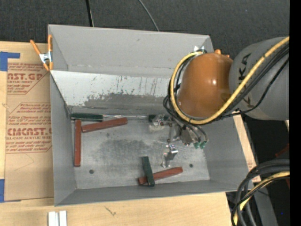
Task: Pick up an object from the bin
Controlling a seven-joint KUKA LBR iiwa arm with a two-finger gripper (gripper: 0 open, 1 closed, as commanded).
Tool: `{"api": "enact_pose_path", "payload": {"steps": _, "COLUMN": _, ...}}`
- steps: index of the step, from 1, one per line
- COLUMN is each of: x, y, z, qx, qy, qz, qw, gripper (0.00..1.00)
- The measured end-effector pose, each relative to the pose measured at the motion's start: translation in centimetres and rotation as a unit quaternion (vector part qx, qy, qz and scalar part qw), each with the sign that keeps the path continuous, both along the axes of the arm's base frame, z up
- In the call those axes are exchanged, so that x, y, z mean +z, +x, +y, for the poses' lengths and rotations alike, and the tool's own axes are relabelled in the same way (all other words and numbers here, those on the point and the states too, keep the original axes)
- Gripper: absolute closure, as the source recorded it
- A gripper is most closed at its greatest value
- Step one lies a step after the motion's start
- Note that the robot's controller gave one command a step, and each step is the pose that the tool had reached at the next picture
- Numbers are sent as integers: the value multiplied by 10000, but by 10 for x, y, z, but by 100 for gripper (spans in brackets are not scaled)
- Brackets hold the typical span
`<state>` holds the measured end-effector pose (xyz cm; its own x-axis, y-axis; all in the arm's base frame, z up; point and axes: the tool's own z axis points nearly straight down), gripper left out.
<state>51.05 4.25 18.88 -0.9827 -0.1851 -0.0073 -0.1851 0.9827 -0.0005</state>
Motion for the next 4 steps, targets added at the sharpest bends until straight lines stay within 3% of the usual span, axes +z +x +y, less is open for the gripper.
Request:
{"api": "enact_pose_path", "payload": {"steps": 1, "x": -60, "y": -3, "z": -26, "qx": -69, "qy": 3, "qz": 11, "qw": 10000, "gripper": 0}}
{"api": "enact_pose_path", "payload": {"steps": 2, "x": -108, "y": -29, "z": -23, "qx": 409, "qy": -1, "qz": 39, "qw": 9992, "gripper": 100}}
{"api": "enact_pose_path", "payload": {"steps": 3, "x": -108, "y": -29, "z": -23, "qx": 408, "qy": -1, "qz": 39, "qw": 9992, "gripper": 100}}
{"api": "enact_pose_path", "payload": {"steps": 4, "x": 106, "y": -27, "z": 8, "qx": 817, "qy": -6, "qz": 46, "qw": 9966, "gripper": 100}}
